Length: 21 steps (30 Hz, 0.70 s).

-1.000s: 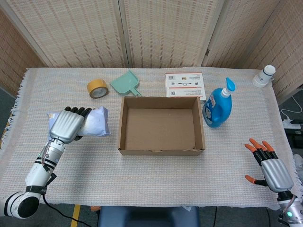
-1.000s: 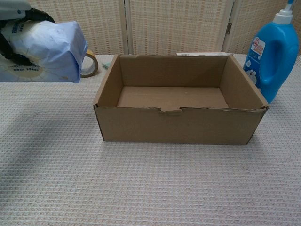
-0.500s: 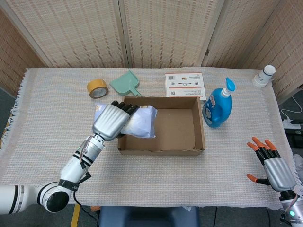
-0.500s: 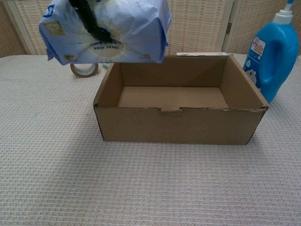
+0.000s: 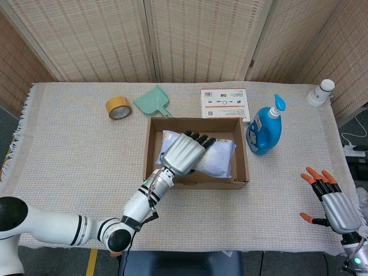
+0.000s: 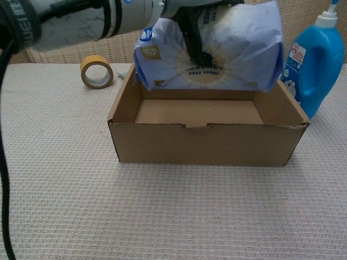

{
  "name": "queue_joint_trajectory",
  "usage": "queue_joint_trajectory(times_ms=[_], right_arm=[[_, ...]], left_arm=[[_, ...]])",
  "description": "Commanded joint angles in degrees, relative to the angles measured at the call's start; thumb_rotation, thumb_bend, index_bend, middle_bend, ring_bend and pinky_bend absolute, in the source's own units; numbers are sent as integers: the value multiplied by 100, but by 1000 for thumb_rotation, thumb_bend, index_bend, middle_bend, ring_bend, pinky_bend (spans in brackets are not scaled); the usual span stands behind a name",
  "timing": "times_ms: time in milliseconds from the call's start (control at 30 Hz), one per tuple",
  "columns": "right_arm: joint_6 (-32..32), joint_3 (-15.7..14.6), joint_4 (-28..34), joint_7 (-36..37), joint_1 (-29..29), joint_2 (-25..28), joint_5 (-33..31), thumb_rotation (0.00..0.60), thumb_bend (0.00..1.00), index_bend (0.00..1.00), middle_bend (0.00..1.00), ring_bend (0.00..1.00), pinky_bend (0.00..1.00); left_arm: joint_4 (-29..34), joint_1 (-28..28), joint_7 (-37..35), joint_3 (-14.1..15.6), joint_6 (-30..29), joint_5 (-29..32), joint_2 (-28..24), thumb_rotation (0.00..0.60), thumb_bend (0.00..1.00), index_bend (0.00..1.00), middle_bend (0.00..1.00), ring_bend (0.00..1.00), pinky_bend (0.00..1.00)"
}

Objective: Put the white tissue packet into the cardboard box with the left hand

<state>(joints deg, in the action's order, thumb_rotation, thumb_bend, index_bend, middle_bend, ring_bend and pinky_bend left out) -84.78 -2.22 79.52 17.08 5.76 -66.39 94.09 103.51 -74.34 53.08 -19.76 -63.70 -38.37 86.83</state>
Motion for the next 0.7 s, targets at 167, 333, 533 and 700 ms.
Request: queue_joint_trajectory(times_ms=[167,333,533,700], right_arm=[[-30,12,-18,45,-12,15,-12,600,0,124,0,0,0],[-31,27,-24,35,-17,13,-36,600,0,124,0,0,0],[-2,35,-48,9,-9,-11,-54,600,0,124,0,0,0],[-1,15,-27,-20,-9,-17,-19,600,0,124,0,0,0]], left_arm=[[-1225,-539,-123,-100,124,-76,872,600,274,450,528,475,595],[-1871,-551,-408,-27,129,-336,1182,600,274,447,524,473,591],[-2144,-374,-750,96,382,-384,1183,600,234,179,273,247,386],[-2111,-209,-1183,28,392,-659,1027,600,165,0,0,0,96]])
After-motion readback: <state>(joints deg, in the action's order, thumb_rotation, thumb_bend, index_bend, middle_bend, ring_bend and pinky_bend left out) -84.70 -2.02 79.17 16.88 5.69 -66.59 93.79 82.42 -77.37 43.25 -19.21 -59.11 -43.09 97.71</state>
